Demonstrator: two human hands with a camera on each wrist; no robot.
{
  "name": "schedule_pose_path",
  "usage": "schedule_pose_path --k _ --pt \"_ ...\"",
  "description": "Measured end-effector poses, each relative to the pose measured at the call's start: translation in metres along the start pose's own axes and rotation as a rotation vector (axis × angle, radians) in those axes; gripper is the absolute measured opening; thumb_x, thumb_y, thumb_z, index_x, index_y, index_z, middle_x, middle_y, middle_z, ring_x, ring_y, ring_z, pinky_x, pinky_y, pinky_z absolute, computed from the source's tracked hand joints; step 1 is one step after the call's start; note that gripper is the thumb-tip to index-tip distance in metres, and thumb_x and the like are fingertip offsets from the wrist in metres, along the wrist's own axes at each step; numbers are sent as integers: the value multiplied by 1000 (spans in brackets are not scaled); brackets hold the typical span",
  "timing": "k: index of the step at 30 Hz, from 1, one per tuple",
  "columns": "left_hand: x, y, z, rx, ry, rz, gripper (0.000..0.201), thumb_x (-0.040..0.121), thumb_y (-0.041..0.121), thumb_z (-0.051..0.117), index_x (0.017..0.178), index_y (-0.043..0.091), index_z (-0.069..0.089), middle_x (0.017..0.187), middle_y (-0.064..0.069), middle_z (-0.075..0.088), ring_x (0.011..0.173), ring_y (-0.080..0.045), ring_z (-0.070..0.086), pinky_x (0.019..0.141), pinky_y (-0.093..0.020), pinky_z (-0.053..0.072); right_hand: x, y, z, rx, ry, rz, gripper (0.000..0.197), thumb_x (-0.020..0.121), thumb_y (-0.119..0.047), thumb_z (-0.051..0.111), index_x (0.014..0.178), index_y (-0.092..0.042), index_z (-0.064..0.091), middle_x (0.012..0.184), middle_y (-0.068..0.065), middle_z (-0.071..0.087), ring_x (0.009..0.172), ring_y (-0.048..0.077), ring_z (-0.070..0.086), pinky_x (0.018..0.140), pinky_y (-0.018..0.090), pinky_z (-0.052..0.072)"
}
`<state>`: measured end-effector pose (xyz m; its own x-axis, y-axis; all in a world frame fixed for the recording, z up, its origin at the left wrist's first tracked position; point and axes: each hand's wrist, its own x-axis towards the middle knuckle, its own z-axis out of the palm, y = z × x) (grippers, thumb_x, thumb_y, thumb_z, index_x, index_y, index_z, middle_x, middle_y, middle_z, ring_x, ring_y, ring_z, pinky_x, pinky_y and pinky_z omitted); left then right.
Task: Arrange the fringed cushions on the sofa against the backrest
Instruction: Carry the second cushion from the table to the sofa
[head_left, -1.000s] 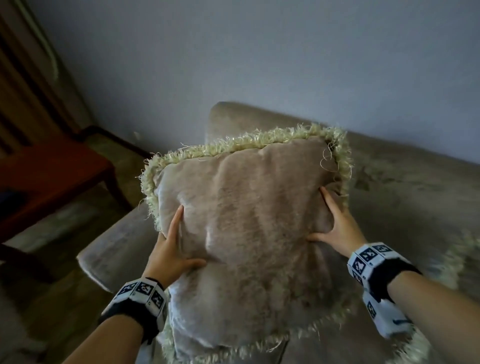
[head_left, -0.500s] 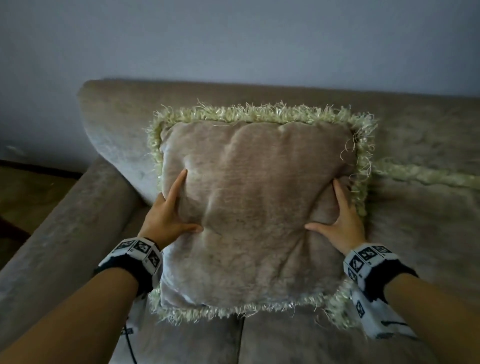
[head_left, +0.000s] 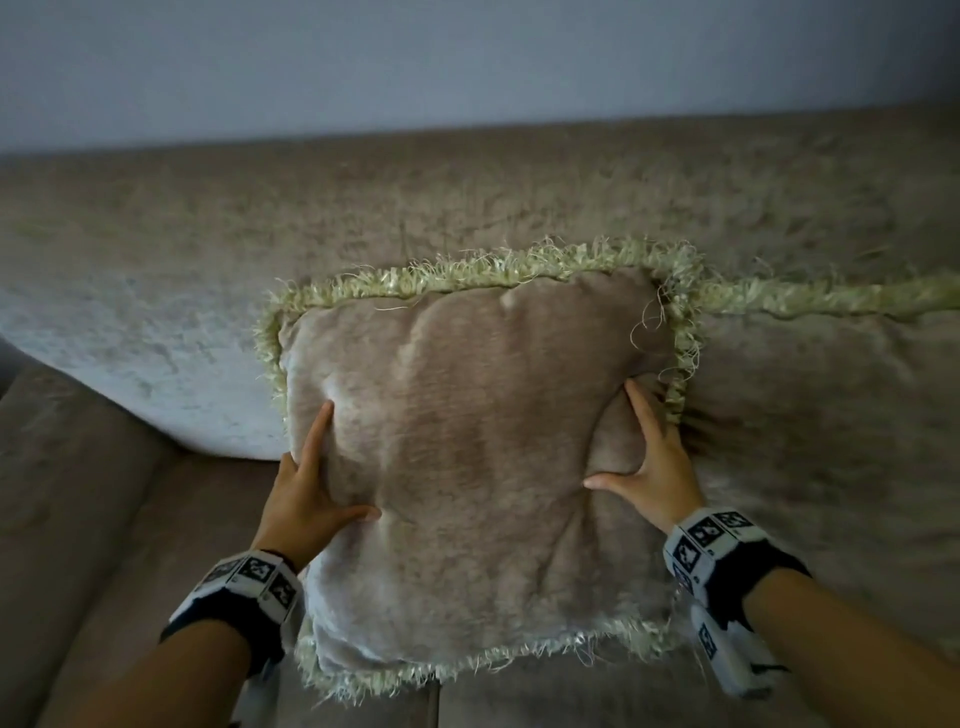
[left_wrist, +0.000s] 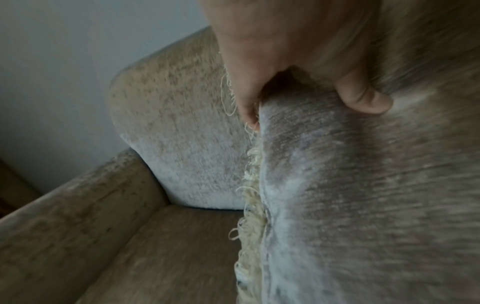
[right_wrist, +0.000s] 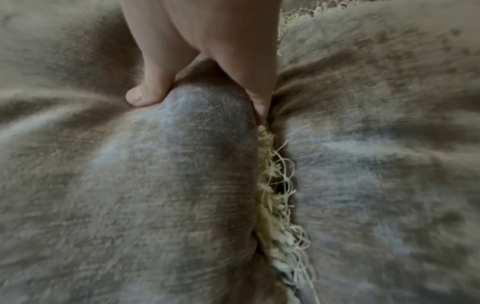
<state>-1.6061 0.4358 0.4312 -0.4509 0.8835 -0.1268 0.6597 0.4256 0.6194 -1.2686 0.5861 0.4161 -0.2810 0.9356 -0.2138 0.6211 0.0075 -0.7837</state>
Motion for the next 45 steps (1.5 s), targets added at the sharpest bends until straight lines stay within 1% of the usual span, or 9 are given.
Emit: schedule_pose_path --k 3,8,13,19,26,30,37,41,45 --pt "7 -4 3 14 24 5 130 50 17 92 147 37 8 146 -17 34 131 -36 36 99 -49 41 7 6 8 -5 0 -35 119 59 -25 88 147 -44 10 154 5 19 140 24 26 112 39 31" --pt "18 -14 -7 49 4 -15 134 46 19 94 146 41 8 137 -21 39 121 -38 43 91 -46 46 8 9 29 -46 70 -154 119 55 -22 90 148 -25 18 146 -13 19 132 -3 13 111 16 13" --pt "12 -31 14 66 -73 -67 133 49 24 92 146 40 3 139 -22 38 125 -37 40 94 -47 44 9 31 44 -32 49 -135 122 52 -24 91 143 -39 11 148 -13 19 137 3 19 116 33 22" --pt "20 -43 28 202 -232 -111 137 59 35 87 138 35 -25 133 -25 42 113 -35 42 92 -43 41 10 33 47 -145 -50 -32 123 57 -34 88 142 -47 -1 152 14 22 141 28 26 115 40 28" --pt "11 -26 -2 182 -236 -156 136 50 58 79 129 52 -30 152 -19 17 138 -37 27 102 -50 39 -23 9 33 -213 86 26 112 64 -37 83 144 -46 5 153 17 8 138 35 27 97 45 44" --pt "7 -8 -9 194 -185 -193 130 42 74 66 121 61 -36 157 -18 -3 141 -38 25 101 -54 41 -26 -10 26 -139 78 95 119 62 -43 83 141 -55 -6 158 8 -11 146 33 9 107 53 35" --pt "9 11 33 9 -206 -292 123 63 58 75 134 55 -25 156 -17 -13 144 -36 16 109 -53 32 -5 -27 61 -177 16 272 122 67 -31 83 145 -47 -10 157 15 -14 146 34 6 112 51 30" --pt "5 20 24 93 -161 -300 110 71 57 70 142 47 -13 154 -16 15 133 -36 39 98 -50 45 -6 -39 54 -260 -10 330 117 71 -31 80 148 -40 -8 156 18 -8 144 37 15 109 49 32" --pt "-5 37 -19 135 38 -236 61 88 42 56 142 31 28 121 -3 59 102 -23 60 77 -37 52 -22 -71 38 -692 91 266 63 85 -41 62 139 -18 37 142 17 30 126 34 43 90 41 46"
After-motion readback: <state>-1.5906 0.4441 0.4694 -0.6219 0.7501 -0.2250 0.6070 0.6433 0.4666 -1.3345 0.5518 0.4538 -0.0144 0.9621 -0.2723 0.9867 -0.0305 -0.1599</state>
